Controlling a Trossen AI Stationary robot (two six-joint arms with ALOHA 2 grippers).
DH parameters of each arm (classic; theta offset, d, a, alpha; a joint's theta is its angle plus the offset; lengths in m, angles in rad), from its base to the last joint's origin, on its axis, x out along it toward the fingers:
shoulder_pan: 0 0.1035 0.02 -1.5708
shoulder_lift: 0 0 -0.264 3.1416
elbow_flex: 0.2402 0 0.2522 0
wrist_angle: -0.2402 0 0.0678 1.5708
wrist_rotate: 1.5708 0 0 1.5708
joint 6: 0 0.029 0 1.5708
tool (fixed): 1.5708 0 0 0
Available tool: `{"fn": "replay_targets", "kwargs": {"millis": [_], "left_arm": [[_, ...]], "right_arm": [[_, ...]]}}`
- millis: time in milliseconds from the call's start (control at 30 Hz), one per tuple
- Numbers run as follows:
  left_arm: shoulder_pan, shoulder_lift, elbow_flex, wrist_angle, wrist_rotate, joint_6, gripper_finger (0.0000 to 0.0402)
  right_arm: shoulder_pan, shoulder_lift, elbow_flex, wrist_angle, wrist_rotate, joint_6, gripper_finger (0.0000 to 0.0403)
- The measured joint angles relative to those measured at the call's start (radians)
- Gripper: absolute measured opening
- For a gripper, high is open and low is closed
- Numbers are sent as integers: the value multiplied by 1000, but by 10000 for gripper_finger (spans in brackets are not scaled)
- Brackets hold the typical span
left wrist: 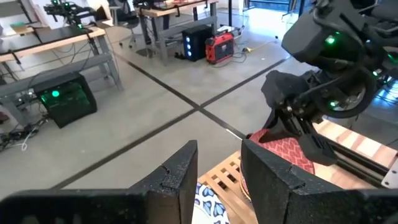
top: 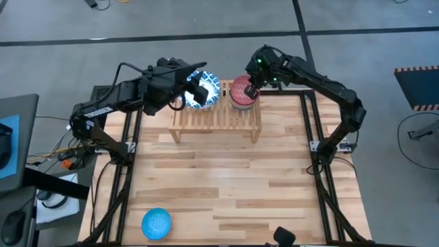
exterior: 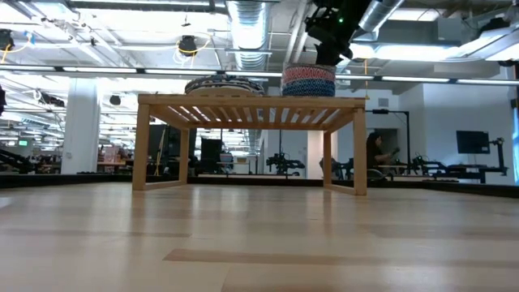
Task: Place and stack bowls onto a shelf
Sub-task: Stack the red bowl on top of the dark blue bowl on the shelf
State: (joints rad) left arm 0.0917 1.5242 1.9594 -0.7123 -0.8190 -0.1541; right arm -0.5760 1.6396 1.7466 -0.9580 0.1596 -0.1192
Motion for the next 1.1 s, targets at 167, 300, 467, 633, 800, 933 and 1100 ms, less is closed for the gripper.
{"fn": "replay_targets", "kwargs": {"millis": [167, 300, 467, 633, 800, 933, 1100], "left_arm": [[0, 0, 0, -37, 2, -21, 111], [0, 0, 0, -77, 1, -38, 111], [0, 0, 0, -100, 2, -52, 111], [0, 1, 0, -105, 13, -53, 111], [0, 1, -1, -110, 30, -53, 111], [0, 1, -1, -111, 30, -53, 111], [0, 1, -1, -146, 48, -66, 111]], "right_arm": [[11, -1, -2, 1, -19, 4, 55], [9, 1, 20, -37, -92, 27, 61], [-4, 2, 25, -41, -178, 69, 44], [-10, 2, 25, -58, -192, 86, 55], [-10, 1, 26, -97, -191, 101, 57], [-10, 1, 27, -110, -191, 108, 58], [-8, 1, 27, -111, -191, 134, 68]]}}
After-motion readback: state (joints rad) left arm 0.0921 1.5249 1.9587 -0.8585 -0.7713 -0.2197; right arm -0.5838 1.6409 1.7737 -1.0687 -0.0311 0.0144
